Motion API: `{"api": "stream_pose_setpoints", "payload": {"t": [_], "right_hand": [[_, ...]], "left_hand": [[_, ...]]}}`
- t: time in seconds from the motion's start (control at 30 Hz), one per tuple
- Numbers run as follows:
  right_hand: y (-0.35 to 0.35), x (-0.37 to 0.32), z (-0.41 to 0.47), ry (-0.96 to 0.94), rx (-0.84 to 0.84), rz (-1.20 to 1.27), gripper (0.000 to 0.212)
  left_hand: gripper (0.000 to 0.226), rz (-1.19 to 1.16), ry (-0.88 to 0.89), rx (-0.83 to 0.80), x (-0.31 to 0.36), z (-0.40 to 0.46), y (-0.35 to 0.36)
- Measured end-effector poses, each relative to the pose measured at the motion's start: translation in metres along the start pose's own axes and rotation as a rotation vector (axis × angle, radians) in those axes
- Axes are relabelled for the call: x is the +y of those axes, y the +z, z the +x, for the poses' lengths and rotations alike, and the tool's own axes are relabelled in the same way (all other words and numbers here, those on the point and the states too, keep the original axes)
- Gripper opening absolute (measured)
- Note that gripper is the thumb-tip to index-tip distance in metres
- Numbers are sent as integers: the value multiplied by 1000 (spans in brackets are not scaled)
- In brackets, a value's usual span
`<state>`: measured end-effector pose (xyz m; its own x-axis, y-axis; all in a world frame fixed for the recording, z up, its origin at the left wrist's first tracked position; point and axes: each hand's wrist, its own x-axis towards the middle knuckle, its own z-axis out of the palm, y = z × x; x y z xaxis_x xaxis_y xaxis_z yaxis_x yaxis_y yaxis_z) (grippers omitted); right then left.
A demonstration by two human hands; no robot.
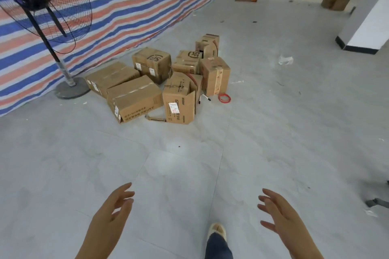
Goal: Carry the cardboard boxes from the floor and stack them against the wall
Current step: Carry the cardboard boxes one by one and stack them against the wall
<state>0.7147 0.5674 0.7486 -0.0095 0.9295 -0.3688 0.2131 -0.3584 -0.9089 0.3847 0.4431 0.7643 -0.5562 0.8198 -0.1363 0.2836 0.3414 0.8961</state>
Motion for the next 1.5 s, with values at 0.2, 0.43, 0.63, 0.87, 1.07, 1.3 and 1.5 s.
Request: {"api": "stream_pose_setpoints", "payload": {"t": [0.2,0.43,0.63,0.87,1.07,1.3,1.5], "right_hand": [[6,-89,157,-65,-73,-26,18],[61,-143,284,30,-222,-67,18],[133,-170,388,121,-206,-69,18],[214,-261,509,198,-135,59,25],[267,-304,598,251,-133,65,33],[311,-320,756,373,-128,5,35],[358,-327,891,554,-177,-75,37]], "left_hand": [[39,-37,-19,115,51,117,49],[38,-24,-143,127,66,223,71],[34,54,-195,95,62,372,54],[30,178,-92,-32,122,585,34],[32,187,-76,-169,148,716,61],[31,201,-277,-130,128,836,104],[26,85,-602,-131,97,952,141]]}}
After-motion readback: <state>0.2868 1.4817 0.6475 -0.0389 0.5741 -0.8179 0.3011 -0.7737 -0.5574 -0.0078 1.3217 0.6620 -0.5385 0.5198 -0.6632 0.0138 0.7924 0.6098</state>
